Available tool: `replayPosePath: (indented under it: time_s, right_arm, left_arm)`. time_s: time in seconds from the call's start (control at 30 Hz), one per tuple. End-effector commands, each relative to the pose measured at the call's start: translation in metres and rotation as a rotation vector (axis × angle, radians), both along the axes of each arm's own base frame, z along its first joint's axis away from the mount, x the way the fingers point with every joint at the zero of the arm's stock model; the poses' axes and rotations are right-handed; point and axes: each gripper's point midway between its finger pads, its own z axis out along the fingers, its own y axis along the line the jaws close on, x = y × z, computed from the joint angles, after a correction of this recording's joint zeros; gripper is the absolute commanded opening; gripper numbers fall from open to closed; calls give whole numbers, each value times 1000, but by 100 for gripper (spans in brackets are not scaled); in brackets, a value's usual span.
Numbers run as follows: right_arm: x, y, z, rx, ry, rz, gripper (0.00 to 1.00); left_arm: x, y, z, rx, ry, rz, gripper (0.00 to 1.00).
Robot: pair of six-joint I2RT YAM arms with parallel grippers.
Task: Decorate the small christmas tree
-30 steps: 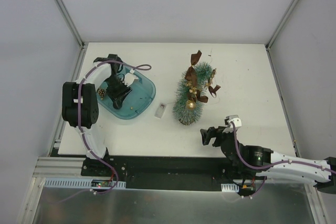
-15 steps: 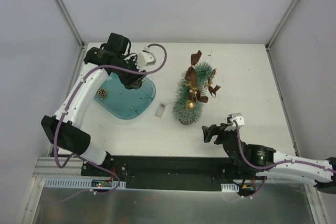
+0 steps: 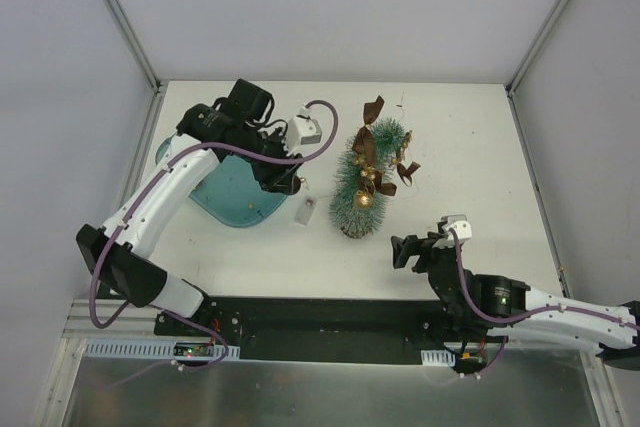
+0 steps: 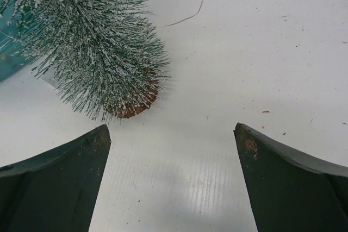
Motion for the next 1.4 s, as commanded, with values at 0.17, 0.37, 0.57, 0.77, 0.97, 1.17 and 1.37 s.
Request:
replayPosePath:
  time_s: [0.17,0.37,0.57,0.77,0.97,1.17,1.37]
  right_arm:
    - [5,-8,18,-5,-23,-47,99]
    - [6,-9,19,-16,-22,-56,99]
    - [6,-11,21,-11,-25,-63,99]
    - [6,-14,21,-6,-26,-64,99]
    - [6,-17,24,5,-33,-62,99]
    - [6,-17,24,8,-34,-60,99]
    - [6,-17,24,2,-33,-59,99]
  left_arm:
    - [-20,-42,9,-153,50,-76,0]
    - [2,-54,11,-170,12,-49,0]
    - [15,-61,11,-174,-1,-33,0]
    - [23,-65,18,-183,-18,-23,0]
    - [32,-59,21,-153,-69,10,0]
    - [38,-55,21,-131,-95,40,0]
    - [42,-58,30,-146,-106,50,0]
